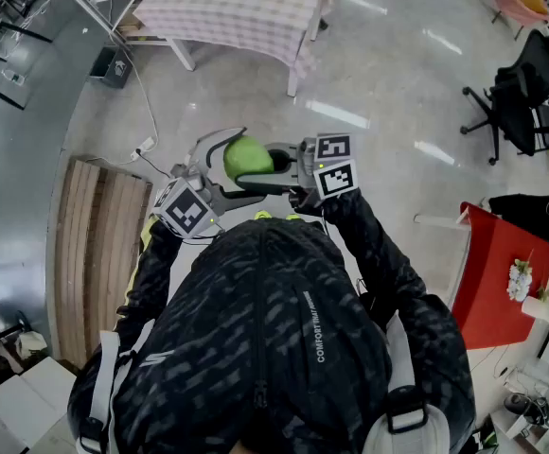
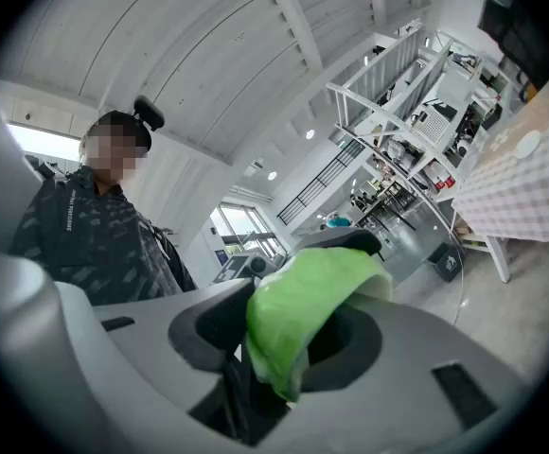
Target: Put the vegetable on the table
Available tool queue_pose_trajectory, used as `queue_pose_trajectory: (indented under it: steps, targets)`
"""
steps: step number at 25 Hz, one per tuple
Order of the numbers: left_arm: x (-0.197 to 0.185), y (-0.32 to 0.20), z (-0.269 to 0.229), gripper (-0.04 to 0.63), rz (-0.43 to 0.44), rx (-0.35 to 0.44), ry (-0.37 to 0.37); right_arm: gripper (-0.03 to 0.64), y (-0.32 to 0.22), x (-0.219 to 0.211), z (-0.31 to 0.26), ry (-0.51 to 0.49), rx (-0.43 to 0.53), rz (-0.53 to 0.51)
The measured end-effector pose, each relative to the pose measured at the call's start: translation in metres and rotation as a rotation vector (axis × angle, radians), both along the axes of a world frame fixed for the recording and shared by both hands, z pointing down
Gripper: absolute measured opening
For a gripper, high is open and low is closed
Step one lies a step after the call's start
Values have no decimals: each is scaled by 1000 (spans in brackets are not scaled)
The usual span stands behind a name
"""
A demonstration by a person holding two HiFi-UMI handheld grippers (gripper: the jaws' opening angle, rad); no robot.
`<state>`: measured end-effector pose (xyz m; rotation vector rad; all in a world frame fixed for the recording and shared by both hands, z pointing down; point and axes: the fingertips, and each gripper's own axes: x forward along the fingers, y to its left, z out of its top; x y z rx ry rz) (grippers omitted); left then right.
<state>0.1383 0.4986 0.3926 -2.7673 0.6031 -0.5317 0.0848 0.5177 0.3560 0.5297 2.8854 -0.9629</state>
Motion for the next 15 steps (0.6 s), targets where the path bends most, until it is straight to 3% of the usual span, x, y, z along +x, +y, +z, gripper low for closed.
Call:
queue_pose_trajectory:
  steps: [15]
  targets:
    - [-5,12,4,509,2,-19,13,140,11,-6,5,20,-25,3]
